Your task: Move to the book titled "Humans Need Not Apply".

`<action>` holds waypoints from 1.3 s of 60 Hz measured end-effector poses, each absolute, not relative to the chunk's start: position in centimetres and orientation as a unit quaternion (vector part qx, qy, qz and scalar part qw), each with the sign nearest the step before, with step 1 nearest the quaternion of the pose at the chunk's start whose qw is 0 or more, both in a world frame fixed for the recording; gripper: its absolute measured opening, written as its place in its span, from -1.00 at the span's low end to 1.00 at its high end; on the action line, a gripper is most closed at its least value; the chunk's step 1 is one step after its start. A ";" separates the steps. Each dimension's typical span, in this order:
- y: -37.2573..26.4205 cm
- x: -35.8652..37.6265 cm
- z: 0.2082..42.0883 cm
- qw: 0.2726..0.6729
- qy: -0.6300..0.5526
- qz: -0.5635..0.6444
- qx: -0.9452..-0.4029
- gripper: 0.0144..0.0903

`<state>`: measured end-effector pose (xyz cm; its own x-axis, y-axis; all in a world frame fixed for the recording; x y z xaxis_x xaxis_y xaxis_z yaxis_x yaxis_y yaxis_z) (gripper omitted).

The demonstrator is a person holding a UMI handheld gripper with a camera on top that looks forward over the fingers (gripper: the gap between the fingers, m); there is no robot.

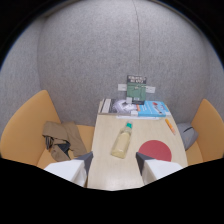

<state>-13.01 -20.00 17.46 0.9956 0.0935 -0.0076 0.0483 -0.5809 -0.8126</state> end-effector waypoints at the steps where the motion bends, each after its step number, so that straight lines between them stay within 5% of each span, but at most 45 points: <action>1: -20.0 -13.0 17.5 0.456 -0.040 0.025 -0.889 0.92; 35: -13.7 -8.8 17.4 0.474 -0.022 -0.007 -0.880 0.92; 78: 15.8 -3.5 14.3 0.493 -0.022 -0.015 -0.870 0.91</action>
<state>-3.46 15.79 14.27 0.9985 0.0235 0.0488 0.0539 -0.5135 -0.8564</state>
